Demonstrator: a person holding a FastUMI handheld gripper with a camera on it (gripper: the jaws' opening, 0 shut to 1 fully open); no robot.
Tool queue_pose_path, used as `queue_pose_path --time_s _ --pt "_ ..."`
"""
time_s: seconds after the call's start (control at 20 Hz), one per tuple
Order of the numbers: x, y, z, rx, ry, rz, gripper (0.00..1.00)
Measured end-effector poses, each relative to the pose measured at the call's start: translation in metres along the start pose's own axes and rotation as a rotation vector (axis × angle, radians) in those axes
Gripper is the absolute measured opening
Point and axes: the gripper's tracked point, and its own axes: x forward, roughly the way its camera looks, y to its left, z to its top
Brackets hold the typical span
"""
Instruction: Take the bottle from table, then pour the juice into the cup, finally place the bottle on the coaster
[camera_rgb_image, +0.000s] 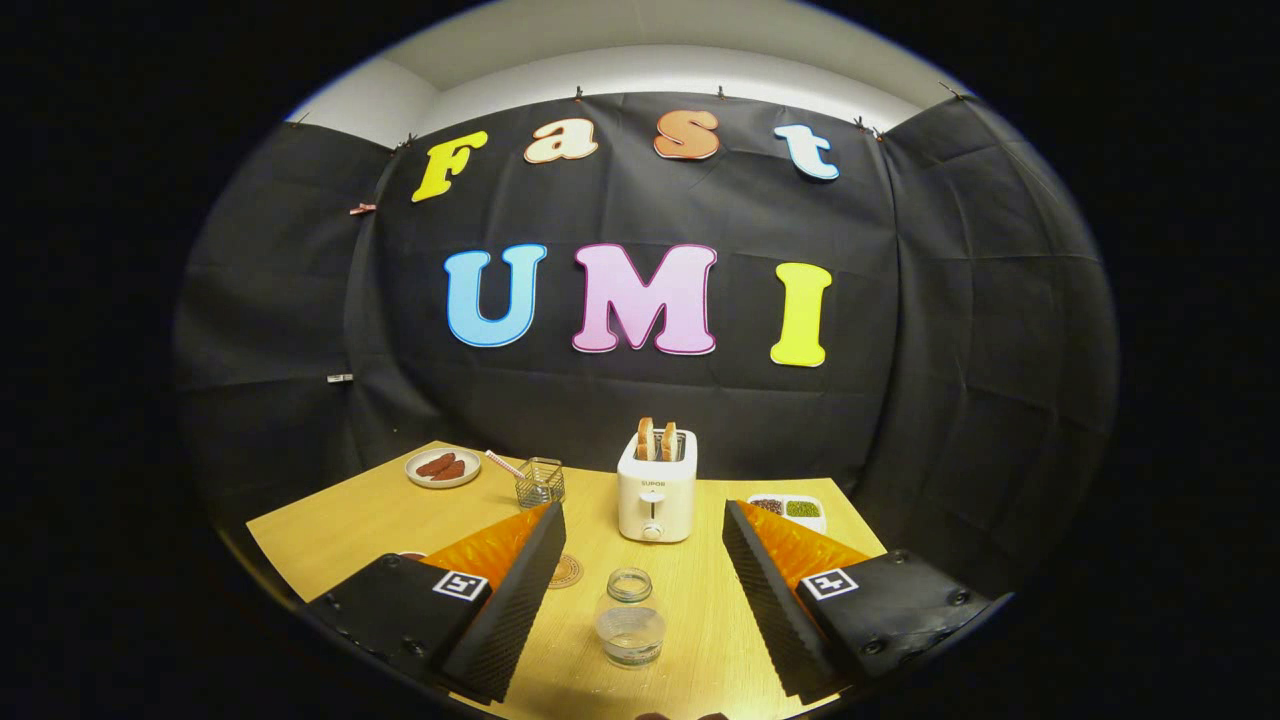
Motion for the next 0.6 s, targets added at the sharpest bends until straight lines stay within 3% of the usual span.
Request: queue_pose_path --time_s 0.6 --pt "0.016 0.008 -0.046 -0.02 0.061 0.03 0.98"
